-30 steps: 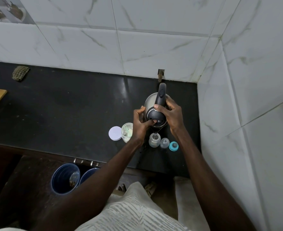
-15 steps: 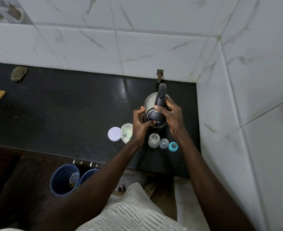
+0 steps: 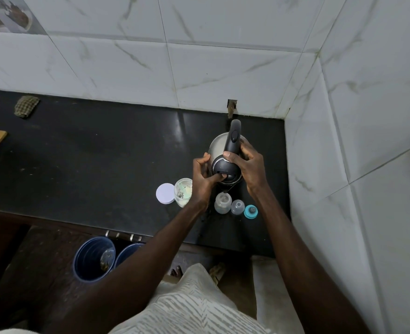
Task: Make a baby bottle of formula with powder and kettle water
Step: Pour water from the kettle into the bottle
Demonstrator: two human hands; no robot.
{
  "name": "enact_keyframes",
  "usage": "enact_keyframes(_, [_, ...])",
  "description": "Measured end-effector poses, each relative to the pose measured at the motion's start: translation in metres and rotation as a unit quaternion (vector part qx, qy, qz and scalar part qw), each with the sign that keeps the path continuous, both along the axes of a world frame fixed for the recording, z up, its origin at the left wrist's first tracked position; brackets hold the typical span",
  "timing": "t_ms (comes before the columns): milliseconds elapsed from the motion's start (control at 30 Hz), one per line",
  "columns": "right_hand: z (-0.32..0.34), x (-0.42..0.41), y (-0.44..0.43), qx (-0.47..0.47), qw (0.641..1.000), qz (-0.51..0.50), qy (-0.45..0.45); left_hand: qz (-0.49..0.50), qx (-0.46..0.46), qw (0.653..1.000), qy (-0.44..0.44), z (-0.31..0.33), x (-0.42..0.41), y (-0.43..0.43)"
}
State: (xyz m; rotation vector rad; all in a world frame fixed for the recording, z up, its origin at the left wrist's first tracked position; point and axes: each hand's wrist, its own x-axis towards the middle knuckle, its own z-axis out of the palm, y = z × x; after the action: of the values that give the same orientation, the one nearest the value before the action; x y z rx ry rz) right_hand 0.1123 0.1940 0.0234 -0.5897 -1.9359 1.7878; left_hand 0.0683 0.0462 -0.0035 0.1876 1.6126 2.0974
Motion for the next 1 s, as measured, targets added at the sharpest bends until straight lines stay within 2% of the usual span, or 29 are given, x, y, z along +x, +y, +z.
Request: enact_keyframes(1000, [0.0027, 0.002, -0.0024, -0.002, 1.0, 0.003, -0.007, 0.003, 0.014, 1.0, -0.007, -0.0033, 0.0001, 0.0])
